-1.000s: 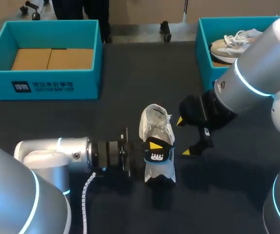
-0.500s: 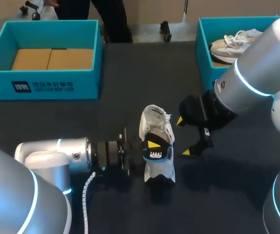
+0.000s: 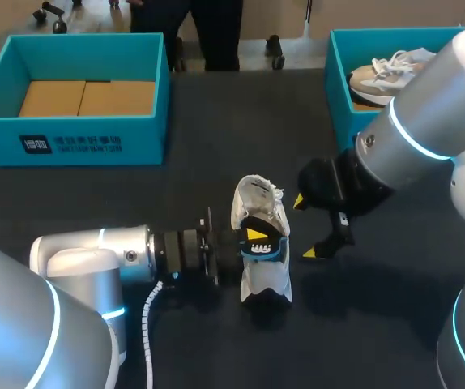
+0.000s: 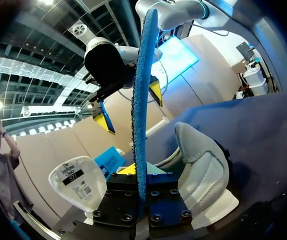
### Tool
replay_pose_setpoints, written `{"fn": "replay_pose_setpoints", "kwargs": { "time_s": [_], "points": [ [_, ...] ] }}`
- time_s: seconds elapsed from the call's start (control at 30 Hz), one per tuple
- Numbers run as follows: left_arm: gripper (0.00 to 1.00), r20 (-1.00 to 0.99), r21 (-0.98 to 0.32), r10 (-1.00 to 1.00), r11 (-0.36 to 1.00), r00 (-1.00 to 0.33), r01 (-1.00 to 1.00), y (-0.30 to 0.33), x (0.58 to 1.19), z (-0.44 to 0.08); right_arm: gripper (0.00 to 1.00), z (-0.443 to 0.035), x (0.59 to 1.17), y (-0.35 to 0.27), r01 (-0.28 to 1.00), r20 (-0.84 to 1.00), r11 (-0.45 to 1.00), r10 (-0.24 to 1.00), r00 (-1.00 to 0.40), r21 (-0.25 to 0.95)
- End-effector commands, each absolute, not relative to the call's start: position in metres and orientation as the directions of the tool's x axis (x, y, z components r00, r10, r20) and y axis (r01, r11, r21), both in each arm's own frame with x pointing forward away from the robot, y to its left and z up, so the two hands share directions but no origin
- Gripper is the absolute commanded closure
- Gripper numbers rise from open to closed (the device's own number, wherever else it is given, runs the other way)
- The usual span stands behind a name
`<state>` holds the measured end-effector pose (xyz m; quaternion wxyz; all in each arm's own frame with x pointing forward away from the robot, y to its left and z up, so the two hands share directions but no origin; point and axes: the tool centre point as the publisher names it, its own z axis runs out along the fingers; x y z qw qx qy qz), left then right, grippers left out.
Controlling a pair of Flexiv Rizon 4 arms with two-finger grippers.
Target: Take the shoe out of the shoebox, open the shoe tongue, remove and reinsert the insole, then place the shoe into the shoebox
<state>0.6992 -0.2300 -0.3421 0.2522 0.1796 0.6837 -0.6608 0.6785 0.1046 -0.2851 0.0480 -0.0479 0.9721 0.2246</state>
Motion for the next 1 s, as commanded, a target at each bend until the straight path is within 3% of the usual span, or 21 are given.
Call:
{"fn": "replay_pose_setpoints", "kwargs": {
  "time_s": [0.03,0.07,0.7,0.93,1.0],
  "points": [
    [0.74,-0.589,-0.808,-0.083,0.067,-0.804,0.586,-0.23,0.701,-0.34,0.0,-0.286,0.678,0.105,-0.115,-0.117,0.895,-0.071,-0.991,0.432],
    [0.71,-0.591,-0.807,-0.083,0.067,-0.802,0.587,-0.23,0.701,-0.338,0.0,-0.286,0.678,0.105,-0.115,-0.117,0.895,-0.071,-0.991,0.432],
    [0.76,-0.617,-0.786,-0.056,0.086,-0.785,0.612,-0.223,0.689,-0.313,0.0,-0.286,0.678,0.105,-0.115,-0.117,0.895,-0.071,-0.991,0.432],
    [1.0,-0.617,-0.785,-0.035,0.099,-0.786,0.612,-0.223,0.682,-0.313,0.0,-0.286,0.678,0.105,-0.115,-0.117,0.895,-0.071,-0.991,0.432],
    [1.0,-0.616,-0.785,-0.031,0.102,-0.787,0.611,-0.223,0.681,-0.313,0.0,-0.286,0.678,0.105,-0.115,-0.117,0.895,-0.071,-0.991,0.432]
  ]
}}
